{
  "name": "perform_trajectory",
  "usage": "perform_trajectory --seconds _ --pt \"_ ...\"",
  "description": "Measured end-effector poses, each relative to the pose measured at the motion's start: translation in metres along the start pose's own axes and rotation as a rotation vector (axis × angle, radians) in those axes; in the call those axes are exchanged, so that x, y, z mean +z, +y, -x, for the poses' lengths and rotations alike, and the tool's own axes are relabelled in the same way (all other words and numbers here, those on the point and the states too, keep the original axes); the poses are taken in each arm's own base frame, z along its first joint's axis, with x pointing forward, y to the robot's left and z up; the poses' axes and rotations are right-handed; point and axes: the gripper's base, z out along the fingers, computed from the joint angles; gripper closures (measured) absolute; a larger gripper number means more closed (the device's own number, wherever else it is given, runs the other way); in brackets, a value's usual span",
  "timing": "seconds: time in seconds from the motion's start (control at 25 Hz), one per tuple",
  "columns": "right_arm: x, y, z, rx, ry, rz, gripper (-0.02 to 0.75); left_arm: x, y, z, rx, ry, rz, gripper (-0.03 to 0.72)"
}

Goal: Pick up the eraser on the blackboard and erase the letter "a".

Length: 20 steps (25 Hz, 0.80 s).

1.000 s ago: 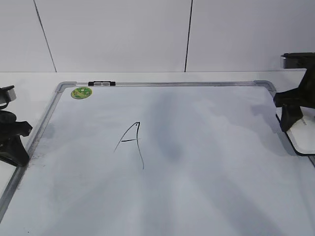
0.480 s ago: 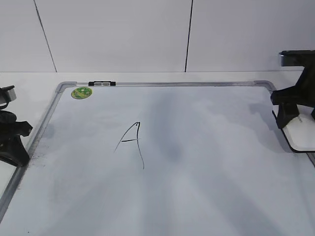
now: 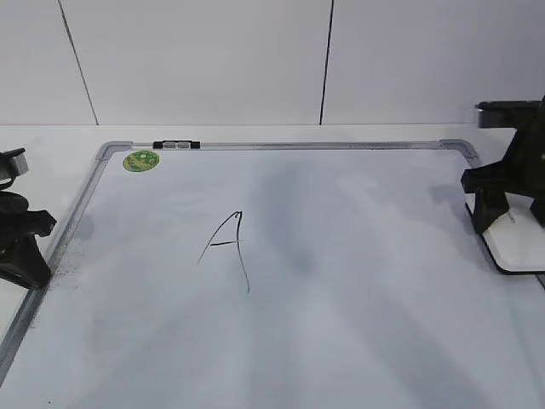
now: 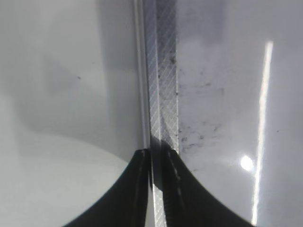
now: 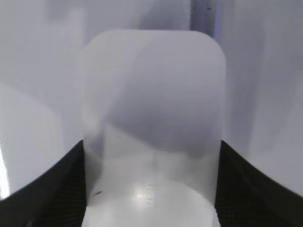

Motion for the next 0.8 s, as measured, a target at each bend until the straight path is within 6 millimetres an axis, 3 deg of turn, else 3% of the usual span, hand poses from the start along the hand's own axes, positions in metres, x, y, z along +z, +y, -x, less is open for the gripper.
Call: perform_trajectory --seconds 0.24,0.52,0.68,0.8 --pt "0.014 0.001 0.002 -0.001 0.024 0.002 0.191 0.0 0.0 0.0 0.0 0.0 0.0 0.624" --pt "0.014 0.001 0.003 0.002 0.014 0.006 0.086 0.0 0.0 0.0 0.0 0.0 0.0 0.622" --pt "0.005 0.001 0.011 0.004 -0.004 0.005 0.079 0.0 0.0 0.0 0.0 0.0 0.0 0.622" --pt "-0.014 0.0 0.022 0.007 -0.032 0.003 0.078 0.0 0.0 0.0 0.0 0.0 0.0 0.62"
